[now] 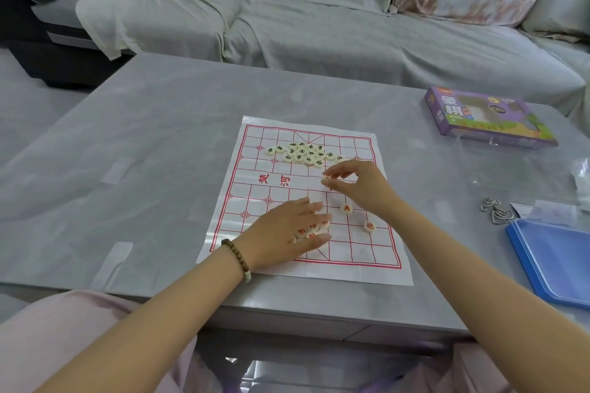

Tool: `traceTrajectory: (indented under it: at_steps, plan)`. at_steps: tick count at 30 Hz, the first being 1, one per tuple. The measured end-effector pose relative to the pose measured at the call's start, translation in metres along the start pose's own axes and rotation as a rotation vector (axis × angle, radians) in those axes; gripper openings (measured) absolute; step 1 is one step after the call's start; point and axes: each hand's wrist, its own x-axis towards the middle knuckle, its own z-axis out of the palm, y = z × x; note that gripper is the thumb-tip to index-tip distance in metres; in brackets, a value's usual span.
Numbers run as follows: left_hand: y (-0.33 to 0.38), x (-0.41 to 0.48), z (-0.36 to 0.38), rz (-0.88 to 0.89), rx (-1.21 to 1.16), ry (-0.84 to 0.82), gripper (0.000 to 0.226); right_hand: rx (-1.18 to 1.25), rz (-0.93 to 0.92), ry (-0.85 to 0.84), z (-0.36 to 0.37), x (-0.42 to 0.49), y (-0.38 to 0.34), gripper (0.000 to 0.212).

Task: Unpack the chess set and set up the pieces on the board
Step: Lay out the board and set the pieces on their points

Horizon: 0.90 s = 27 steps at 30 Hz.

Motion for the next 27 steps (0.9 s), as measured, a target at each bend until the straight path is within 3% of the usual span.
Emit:
traceTrajectory:
  at_steps: [6, 11, 16, 24, 27]
  plan:
    - [-0.015, -0.022, -0.008, -0.077, -0.141, 0.138, 0.056, 0.014, 0.009, -0.142, 0.015, -0.005, -0.01, 0.016]
    - [-0.048, -0.032, -0.014, -0.192, -0.139, 0.3, 0.08, -0.154, -0.025, -0.172, 0.025, -0.007, -0.015, 0.023]
    - [-0.061, -0.032, -0.009, -0.236, -0.122, 0.309, 0.074, -0.191, -0.025, -0.187, 0.023, -0.009, -0.015, 0.026]
    - [-0.063, -0.032, -0.007, -0.226, -0.076, 0.317, 0.083, -0.213, -0.012, -0.18, 0.021, -0.013, -0.018, 0.023]
    - [-0.062, -0.032, -0.008, -0.229, -0.069, 0.303, 0.073, -0.218, -0.005, -0.18, 0.022, -0.014, -0.018, 0.024]
